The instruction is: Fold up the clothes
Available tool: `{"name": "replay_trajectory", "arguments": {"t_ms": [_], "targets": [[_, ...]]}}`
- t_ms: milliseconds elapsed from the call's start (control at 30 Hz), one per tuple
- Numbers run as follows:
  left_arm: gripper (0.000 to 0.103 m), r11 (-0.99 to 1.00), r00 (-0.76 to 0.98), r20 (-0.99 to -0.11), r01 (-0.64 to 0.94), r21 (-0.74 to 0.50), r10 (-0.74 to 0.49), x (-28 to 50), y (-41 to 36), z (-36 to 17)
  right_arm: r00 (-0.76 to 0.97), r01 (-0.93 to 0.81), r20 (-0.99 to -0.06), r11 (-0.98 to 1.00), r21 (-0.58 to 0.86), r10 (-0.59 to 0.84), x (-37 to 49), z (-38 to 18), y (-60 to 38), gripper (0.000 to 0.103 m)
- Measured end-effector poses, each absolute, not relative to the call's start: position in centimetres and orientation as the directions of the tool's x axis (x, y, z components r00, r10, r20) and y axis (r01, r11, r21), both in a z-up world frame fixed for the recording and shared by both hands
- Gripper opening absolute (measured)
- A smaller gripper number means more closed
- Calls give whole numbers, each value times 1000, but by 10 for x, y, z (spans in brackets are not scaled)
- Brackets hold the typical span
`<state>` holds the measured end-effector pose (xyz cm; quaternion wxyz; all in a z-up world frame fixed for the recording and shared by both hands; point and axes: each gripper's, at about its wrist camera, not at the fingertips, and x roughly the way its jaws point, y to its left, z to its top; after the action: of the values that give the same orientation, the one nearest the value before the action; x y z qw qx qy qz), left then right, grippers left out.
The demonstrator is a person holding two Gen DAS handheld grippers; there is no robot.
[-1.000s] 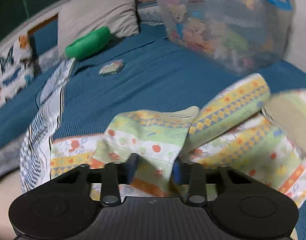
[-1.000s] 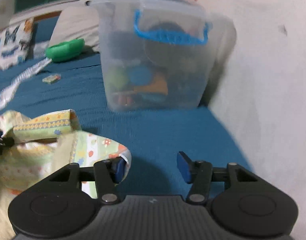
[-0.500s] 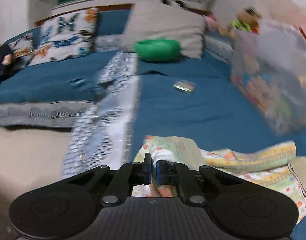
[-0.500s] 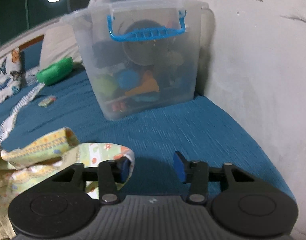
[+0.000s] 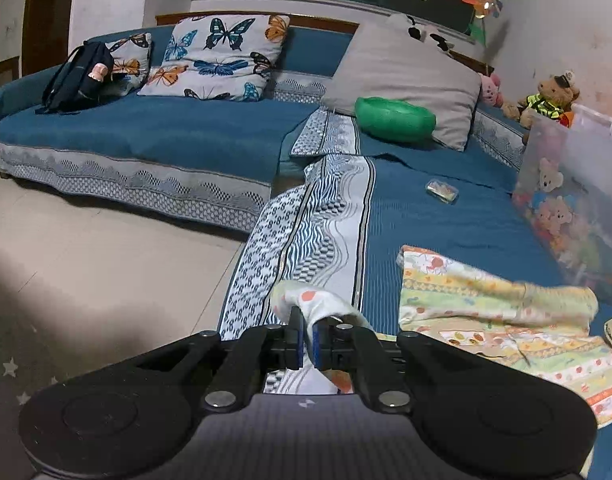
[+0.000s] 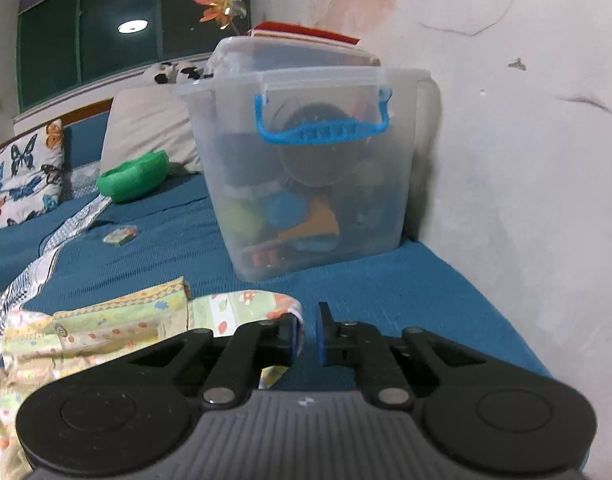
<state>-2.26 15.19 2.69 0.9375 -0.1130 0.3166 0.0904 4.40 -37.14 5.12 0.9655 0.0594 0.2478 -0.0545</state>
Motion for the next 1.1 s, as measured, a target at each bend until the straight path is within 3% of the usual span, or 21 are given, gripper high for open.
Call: {"name": "replay_trajectory", "arguments": {"t_ms": [133,233,267,333,467,567,633,767,833,1100], "targets": [[5,959,787,-610,-233,-162,88,-35,155,30,875,134,-478,987,94,-74,39,65,-378,7],[5,962,764,-641,-226,-153,77,-38,154,22,826,121,-560,990,78,-57,44,62,-385,10],[5,963,752,-655,-224,-152,71,-39,154,17,807,118,-587,991,62,-60,44,59,-387,13],[6,964,727,-684,-222,-143,66,-42,153,8,772,109,-632,994,30,-66,45,53,-389,31],[13,970,676,-730,-229,-78,101,-42,154,-11,677,56,-734,998,-16,-50,46,38,-394,42],[27,972,642,-758,-229,-43,118,-44,157,-22,629,31,-777,999,-22,-37,45,36,-402,46],[50,970,629,-765,-240,-22,139,-46,161,-25,604,12,-797,1000,-20,-23,42,39,-408,50],[63,968,608,-780,-250,-11,148,-50,174,-29,590,-3,-806,998,-60,-47,28,48,-416,51],[75,965,597,-787,-263,-9,156,-52,180,-29,605,-1,-795,998,-59,-46,24,57,-421,51],[88,956,604,-778,-293,-14,174,-54,199,-18,648,-57,-757,996,64,86,42,79,-412,52]]}}
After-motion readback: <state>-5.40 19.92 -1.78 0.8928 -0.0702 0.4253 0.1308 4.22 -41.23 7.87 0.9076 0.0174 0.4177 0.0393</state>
